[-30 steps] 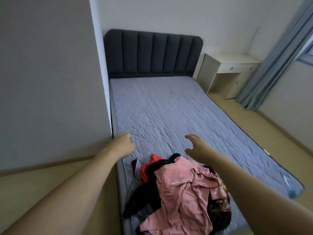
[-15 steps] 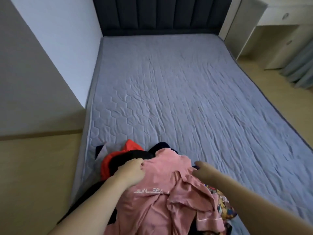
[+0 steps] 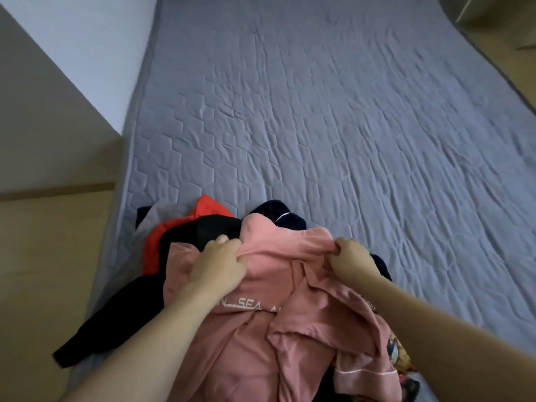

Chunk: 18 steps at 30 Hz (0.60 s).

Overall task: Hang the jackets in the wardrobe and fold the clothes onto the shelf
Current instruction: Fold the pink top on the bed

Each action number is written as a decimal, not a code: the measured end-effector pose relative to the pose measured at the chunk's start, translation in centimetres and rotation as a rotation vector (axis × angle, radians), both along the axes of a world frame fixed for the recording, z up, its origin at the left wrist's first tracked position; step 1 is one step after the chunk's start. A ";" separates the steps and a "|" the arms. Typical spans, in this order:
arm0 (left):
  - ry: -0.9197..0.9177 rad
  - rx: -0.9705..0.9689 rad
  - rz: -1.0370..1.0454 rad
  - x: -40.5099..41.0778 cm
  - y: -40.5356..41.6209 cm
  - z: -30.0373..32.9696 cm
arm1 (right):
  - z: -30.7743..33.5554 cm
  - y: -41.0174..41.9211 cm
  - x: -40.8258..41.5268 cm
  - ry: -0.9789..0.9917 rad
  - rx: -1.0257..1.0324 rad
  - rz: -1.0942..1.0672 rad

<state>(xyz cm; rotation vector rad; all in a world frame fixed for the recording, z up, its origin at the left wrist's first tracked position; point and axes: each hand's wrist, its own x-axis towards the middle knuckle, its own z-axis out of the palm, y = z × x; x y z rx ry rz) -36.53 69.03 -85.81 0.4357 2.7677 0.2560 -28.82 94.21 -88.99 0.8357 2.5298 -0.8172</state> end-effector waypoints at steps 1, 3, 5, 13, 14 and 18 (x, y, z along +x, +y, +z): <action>0.057 -0.011 -0.002 0.5 -0.7 1.8 | 1.6 -0.1 0.3 0.030 -0.062 -0.019; 0.063 0.092 0.034 2.0 -1.6 6.5 | 6.4 -0.5 1.1 0.058 -0.192 -0.096; -0.067 0.306 0.162 3.7 -2.2 12.5 | 12.6 -0.9 1.8 0.090 -0.334 -0.202; 0.125 0.674 0.389 10.2 1.5 37.1 | 40.0 1.3 4.9 0.300 -0.588 -0.173; 0.111 0.691 0.370 10.6 2.6 40.1 | 43.1 2.2 5.5 0.321 -0.620 -0.187; 0.103 0.729 0.291 13.2 6.7 51.3 | 53.3 8.6 8.1 0.377 -0.649 -0.117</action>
